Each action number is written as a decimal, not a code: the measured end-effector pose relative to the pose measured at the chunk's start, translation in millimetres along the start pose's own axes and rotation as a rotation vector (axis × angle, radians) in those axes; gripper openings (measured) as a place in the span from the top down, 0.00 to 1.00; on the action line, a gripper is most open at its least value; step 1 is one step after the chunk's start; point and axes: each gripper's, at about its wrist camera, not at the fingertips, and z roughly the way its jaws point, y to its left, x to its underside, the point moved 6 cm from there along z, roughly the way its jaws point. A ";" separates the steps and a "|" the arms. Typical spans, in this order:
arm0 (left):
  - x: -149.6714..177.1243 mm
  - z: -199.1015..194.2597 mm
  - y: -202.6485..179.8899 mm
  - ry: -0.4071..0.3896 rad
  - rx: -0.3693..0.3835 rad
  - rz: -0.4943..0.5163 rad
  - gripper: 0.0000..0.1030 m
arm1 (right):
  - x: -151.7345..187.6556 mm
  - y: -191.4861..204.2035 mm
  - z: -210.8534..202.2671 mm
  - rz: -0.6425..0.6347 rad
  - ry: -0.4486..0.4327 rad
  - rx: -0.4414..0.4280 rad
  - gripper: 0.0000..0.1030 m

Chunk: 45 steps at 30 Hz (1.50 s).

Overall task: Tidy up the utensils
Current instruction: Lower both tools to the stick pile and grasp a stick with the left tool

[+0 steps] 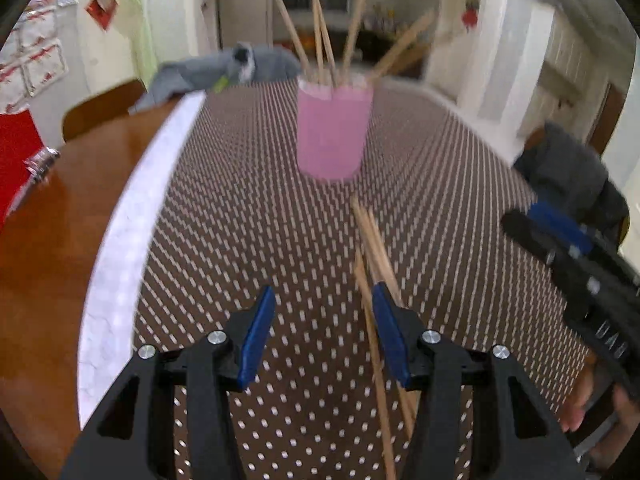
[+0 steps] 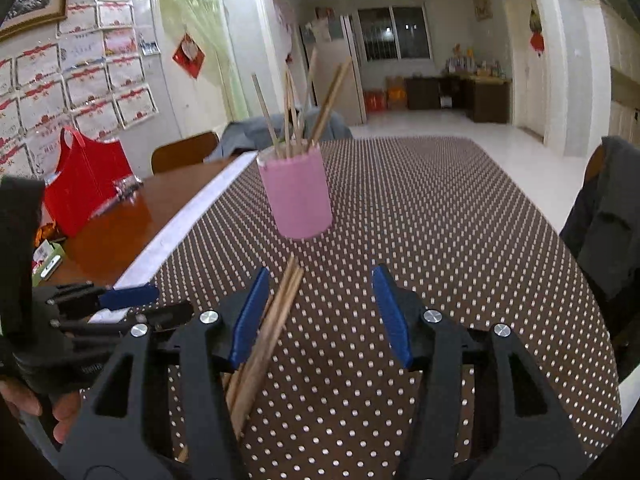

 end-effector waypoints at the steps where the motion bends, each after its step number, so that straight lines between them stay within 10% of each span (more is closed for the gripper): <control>1: 6.4 6.1 -2.1 0.027 -0.002 0.013 0.51 | 3.2 -1.2 2.0 0.006 0.012 -0.004 0.48; 22: 14.0 54.1 -17.0 0.163 -0.018 0.083 0.51 | 19.4 -6.5 24.8 0.027 0.137 -0.008 0.45; 29: 7.4 57.3 2.0 0.141 -0.043 0.043 0.88 | 25.4 2.4 42.0 0.002 0.244 -0.047 0.45; 45: 9.0 57.4 24.1 0.148 -0.015 -0.018 0.93 | 40.7 32.7 80.6 -0.072 0.426 -0.055 0.68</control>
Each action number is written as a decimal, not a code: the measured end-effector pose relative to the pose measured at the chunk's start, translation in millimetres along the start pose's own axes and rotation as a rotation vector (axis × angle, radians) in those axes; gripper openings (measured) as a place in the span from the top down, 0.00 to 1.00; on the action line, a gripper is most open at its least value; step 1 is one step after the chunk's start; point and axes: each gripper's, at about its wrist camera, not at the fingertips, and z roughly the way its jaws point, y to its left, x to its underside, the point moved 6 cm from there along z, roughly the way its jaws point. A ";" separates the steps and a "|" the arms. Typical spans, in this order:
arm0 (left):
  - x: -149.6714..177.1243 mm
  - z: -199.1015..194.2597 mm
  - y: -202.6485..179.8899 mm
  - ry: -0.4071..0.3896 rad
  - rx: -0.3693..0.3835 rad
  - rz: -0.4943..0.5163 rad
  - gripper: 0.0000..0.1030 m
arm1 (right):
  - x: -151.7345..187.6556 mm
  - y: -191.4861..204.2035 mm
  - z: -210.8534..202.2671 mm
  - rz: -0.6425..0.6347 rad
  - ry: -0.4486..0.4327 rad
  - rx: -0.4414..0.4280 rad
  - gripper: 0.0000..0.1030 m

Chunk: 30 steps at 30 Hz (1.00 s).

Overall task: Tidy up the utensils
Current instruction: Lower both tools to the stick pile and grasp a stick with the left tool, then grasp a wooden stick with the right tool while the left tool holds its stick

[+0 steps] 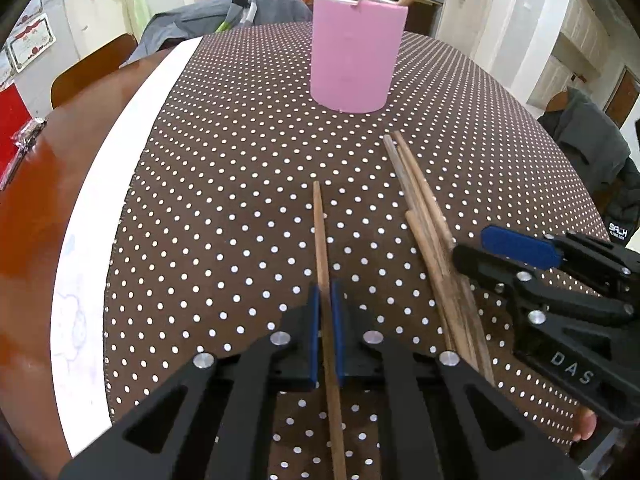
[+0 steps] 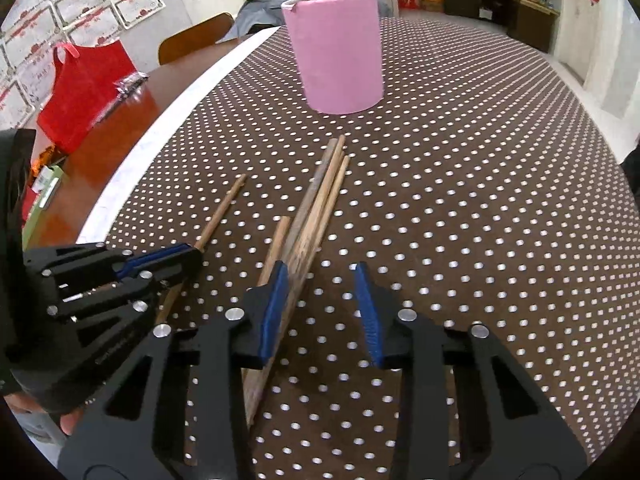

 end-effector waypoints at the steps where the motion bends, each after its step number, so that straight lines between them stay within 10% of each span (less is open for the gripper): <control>1: -1.5 0.8 0.6 0.001 -0.004 0.001 0.93 | -0.1 -2.6 -0.4 0.001 0.007 0.010 0.69; 30: -23.7 15.6 8.9 0.029 -0.028 -0.033 0.94 | -50.2 8.9 45.2 -0.003 0.186 0.067 0.72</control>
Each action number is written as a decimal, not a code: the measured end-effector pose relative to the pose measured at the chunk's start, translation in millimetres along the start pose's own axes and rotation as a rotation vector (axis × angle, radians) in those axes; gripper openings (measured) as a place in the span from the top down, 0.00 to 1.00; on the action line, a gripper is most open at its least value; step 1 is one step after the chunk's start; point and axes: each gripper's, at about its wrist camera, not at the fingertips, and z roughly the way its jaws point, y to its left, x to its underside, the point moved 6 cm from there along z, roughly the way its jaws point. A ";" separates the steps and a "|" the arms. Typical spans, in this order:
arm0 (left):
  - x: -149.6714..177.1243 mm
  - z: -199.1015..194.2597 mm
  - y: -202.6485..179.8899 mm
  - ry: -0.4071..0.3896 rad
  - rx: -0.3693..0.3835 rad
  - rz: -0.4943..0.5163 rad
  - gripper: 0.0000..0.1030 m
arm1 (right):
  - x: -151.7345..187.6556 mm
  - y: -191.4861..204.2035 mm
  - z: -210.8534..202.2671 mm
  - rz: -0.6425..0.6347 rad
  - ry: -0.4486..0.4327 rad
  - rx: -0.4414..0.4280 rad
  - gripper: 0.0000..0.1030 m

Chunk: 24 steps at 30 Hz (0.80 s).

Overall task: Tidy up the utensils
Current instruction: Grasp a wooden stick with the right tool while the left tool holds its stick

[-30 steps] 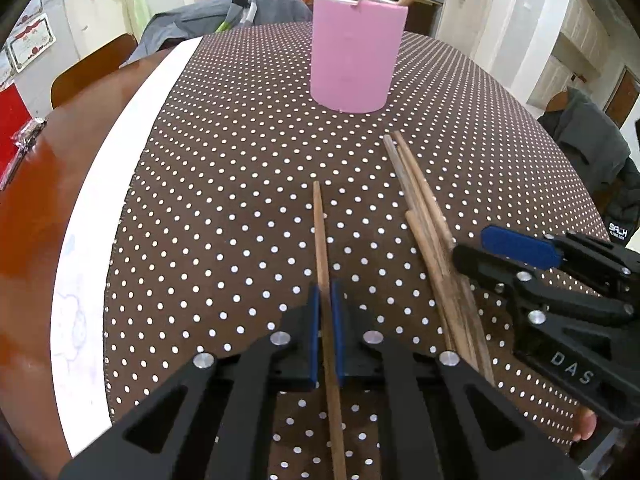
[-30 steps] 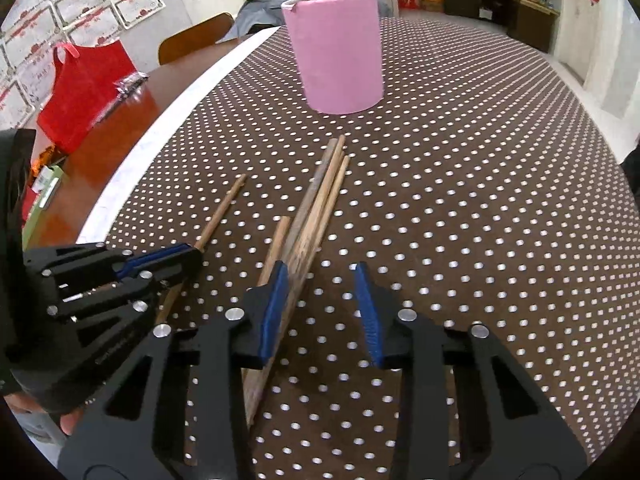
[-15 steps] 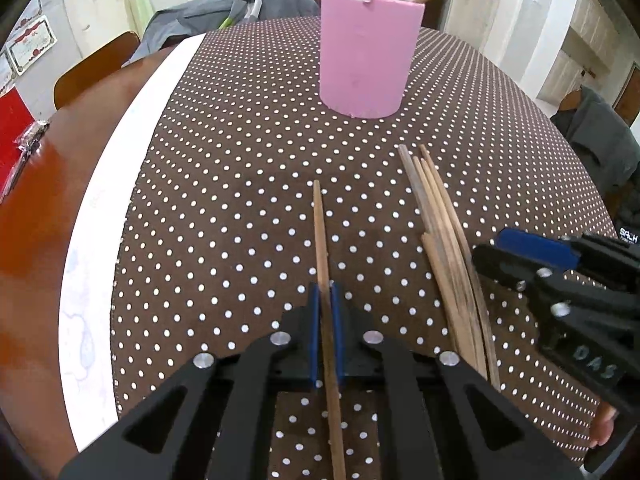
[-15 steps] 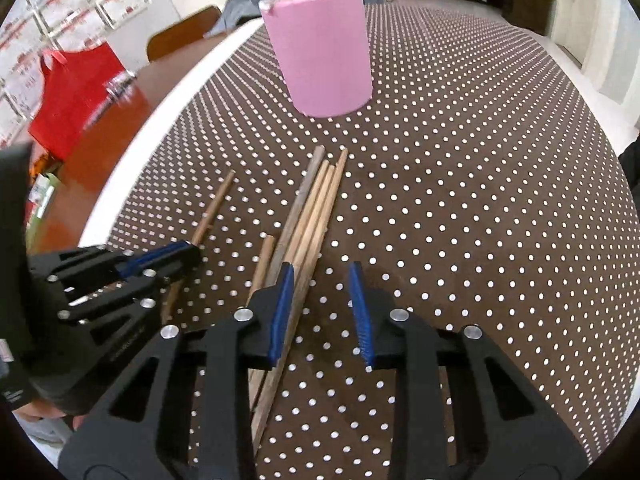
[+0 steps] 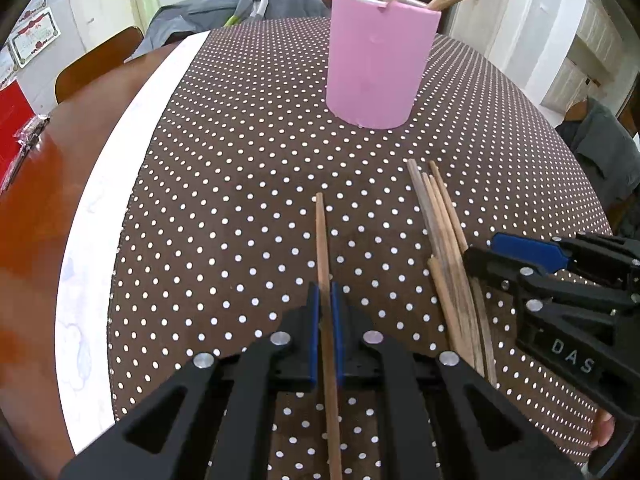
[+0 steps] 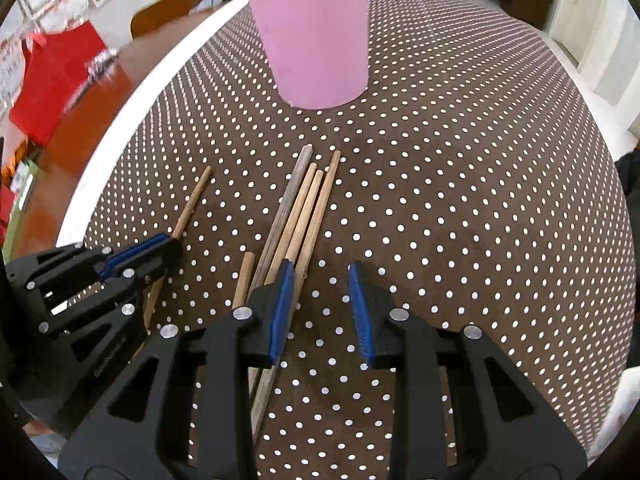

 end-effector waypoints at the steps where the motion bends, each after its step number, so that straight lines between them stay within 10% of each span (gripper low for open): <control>1: -0.6 0.3 0.6 0.001 0.002 -0.004 0.94 | -4.0 2.6 1.5 -0.008 0.015 0.007 0.73; 8: 3.6 -1.9 -0.4 -0.002 0.004 -0.007 0.94 | -11.9 19.6 10.3 -0.104 0.073 0.092 0.73; 11: 3.1 -1.9 0.5 0.002 0.008 -0.012 0.94 | -11.7 18.7 10.5 -0.095 0.060 0.108 0.89; 24: -3.2 -30.3 3.8 -0.104 0.116 -0.072 0.94 | -4.9 -23.9 -27.4 0.019 -0.124 -0.046 0.94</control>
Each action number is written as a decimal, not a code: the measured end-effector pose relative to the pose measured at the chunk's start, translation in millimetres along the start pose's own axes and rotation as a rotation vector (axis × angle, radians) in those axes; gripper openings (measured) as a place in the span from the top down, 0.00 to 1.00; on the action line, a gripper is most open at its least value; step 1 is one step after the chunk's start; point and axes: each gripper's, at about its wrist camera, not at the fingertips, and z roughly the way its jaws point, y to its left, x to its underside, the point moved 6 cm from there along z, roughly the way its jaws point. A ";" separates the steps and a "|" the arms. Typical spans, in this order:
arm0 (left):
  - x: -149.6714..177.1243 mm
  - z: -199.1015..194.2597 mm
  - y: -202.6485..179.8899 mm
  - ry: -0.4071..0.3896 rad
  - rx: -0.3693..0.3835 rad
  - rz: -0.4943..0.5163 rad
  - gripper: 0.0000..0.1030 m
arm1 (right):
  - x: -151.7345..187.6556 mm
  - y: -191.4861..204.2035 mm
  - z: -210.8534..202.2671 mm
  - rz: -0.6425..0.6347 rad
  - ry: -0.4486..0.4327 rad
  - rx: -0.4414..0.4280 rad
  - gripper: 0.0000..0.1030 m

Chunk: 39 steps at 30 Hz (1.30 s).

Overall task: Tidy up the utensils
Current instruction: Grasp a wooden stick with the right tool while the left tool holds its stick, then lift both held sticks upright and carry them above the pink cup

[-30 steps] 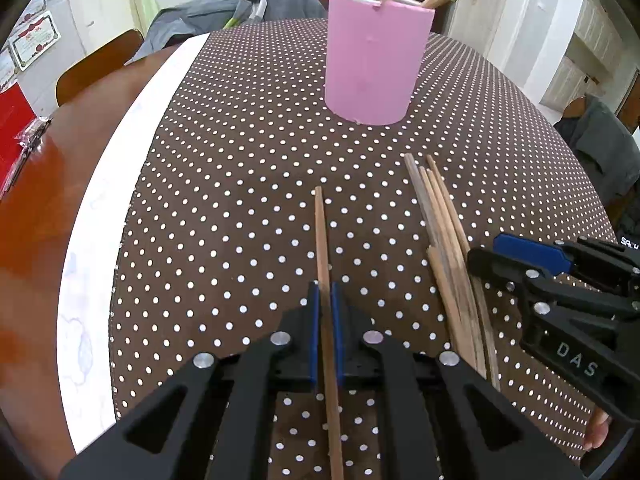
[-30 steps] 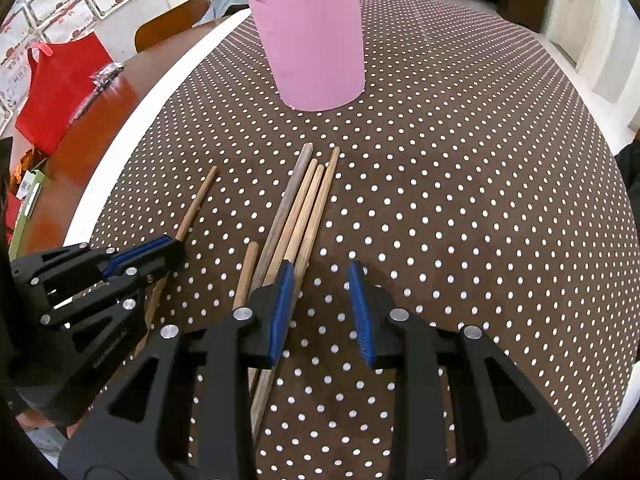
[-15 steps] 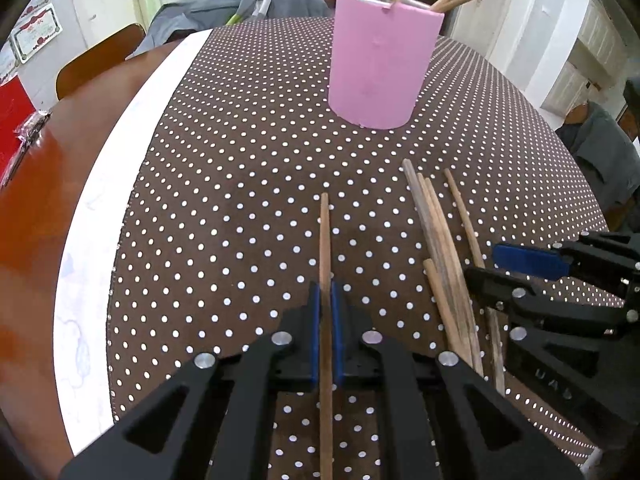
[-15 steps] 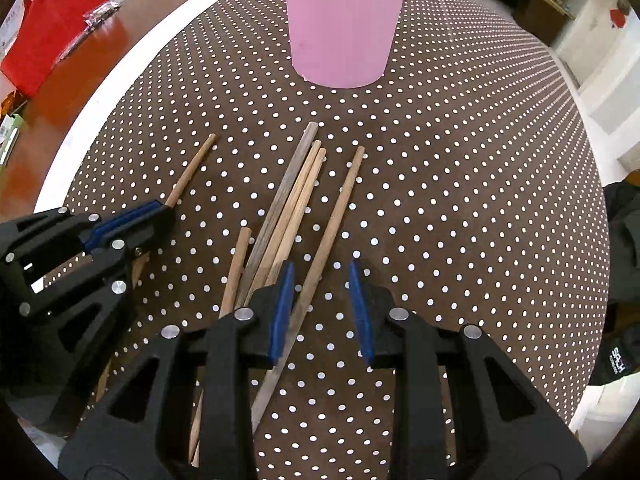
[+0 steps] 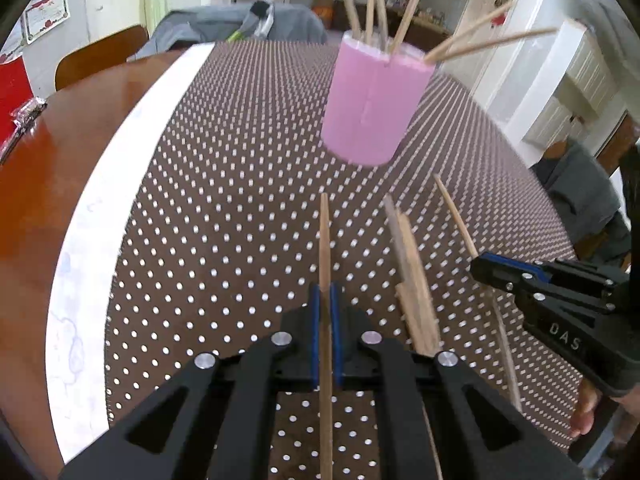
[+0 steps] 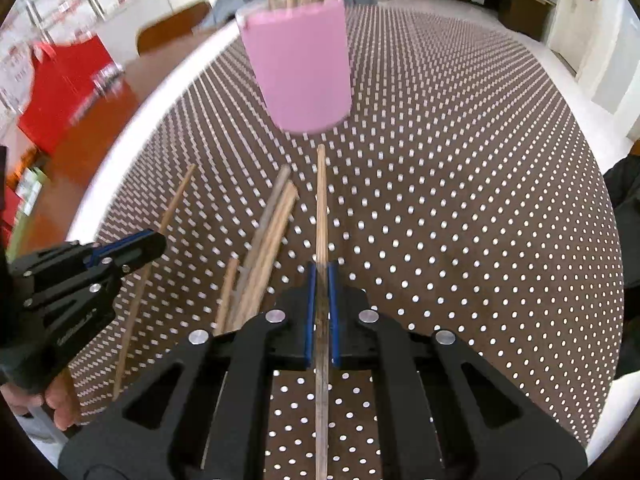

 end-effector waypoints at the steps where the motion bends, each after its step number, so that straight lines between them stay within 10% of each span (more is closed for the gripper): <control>1: -2.3 -8.0 -1.6 -0.026 0.013 -0.001 0.94 | 0.2 0.7 -8.5 0.001 -0.020 -0.009 0.94; 11: -25.2 -79.6 -27.2 -0.287 0.156 0.024 0.95 | -5.2 -6.9 -95.0 0.012 -0.331 -0.118 0.94; 23: -58.1 -152.7 -58.4 -0.835 0.236 0.106 0.94 | -31.0 8.8 -163.4 -0.025 -0.619 -0.153 0.94; 32: -102.3 -168.3 -58.6 -1.086 0.182 0.059 0.94 | -65.5 14.3 -179.0 -0.030 -0.874 -0.097 0.94; 39: -149.8 -151.2 -54.5 -1.132 0.188 -0.001 0.94 | -103.2 20.0 -170.0 -0.029 -1.004 -0.078 0.94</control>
